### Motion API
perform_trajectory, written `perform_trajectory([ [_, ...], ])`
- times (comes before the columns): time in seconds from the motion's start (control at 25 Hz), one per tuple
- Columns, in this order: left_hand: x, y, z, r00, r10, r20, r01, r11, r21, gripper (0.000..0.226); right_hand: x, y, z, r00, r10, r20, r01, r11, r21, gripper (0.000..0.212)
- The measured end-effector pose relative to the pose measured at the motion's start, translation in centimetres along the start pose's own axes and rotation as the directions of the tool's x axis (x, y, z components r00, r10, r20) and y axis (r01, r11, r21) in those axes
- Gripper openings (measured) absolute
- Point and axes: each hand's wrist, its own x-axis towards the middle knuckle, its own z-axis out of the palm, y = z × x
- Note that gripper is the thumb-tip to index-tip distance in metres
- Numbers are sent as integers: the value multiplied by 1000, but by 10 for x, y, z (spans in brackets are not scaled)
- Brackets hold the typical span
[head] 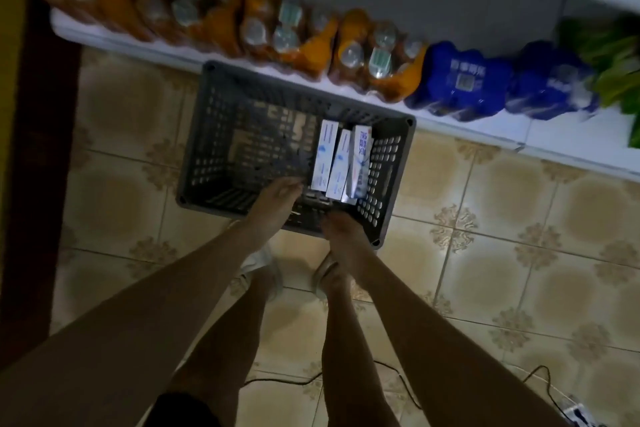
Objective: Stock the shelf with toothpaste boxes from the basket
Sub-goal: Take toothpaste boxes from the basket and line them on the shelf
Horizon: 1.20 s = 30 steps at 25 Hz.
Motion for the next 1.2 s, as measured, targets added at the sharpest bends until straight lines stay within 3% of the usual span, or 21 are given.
perform_trajectory([
  [0.08, 47, -20, 19, 1000, 2, -28, -2, 1000, 25, 20, 59, 14, -8, 998, -36, -50, 29, 990, -139, 9],
  [0.2, 115, -48, 44, 1000, -8, -25, 9, 999, 53, 18, 145, 26, -19, 981, -88, -175, 38, 962, -271, 40],
  [0.4, 198, -76, 65, 997, 47, 63, -56, 988, 147, 23, 236, 28, -15, 923, -171, -345, 24, 920, -391, 65],
  [0.48, 224, -81, 69, 997, 46, 54, -51, 993, 110, 27, 261, 32, -13, 903, -144, -404, -20, 927, -375, 69],
  [0.56, 238, -85, 75, 998, 63, -20, -63, 997, 34, 31, 278, 42, -15, 891, -146, -429, 6, 950, -311, 59],
  [0.68, 228, -80, 86, 990, 88, -111, -91, 996, -23, 29, 277, 48, -22, 920, -130, -370, 86, 987, -135, 43],
  [0.72, 222, -76, 88, 993, 64, -98, -70, 996, -59, 29, 268, 47, -21, 919, -175, -353, 122, 978, -167, 44],
  [0.8, 216, -67, 91, 999, -25, 31, 31, 976, -216, 43, 248, 44, -16, 870, -381, -314, 206, 858, -470, 53],
  [0.88, 210, -55, 89, 985, -67, 157, 120, 925, -361, 55, 231, 45, -10, 791, -581, -193, 260, 603, -754, 64],
  [0.96, 209, -45, 87, 975, -95, 200, 183, 855, -485, 62, 223, 44, -8, 700, -706, -104, 281, 407, -869, 68],
  [1.04, 210, -44, 85, 981, -106, 159, 178, 816, -550, 51, 222, 43, -7, 634, -773, -6, 397, 332, -856, 69],
  [1.08, 212, -47, 82, 985, -115, 131, 169, 816, -553, 46, 224, 43, -7, 620, -784, 28, 498, 365, -787, 68],
  [1.12, 213, -50, 78, 985, -118, 128, 170, 815, -554, 45, 226, 41, -7, 650, -759, 36, 585, 470, -661, 67],
  [1.2, 214, -55, 69, 973, -100, 208, 199, 815, -544, 48, 230, 34, -10, 831, -555, 43, 543, 790, -284, 69],
])
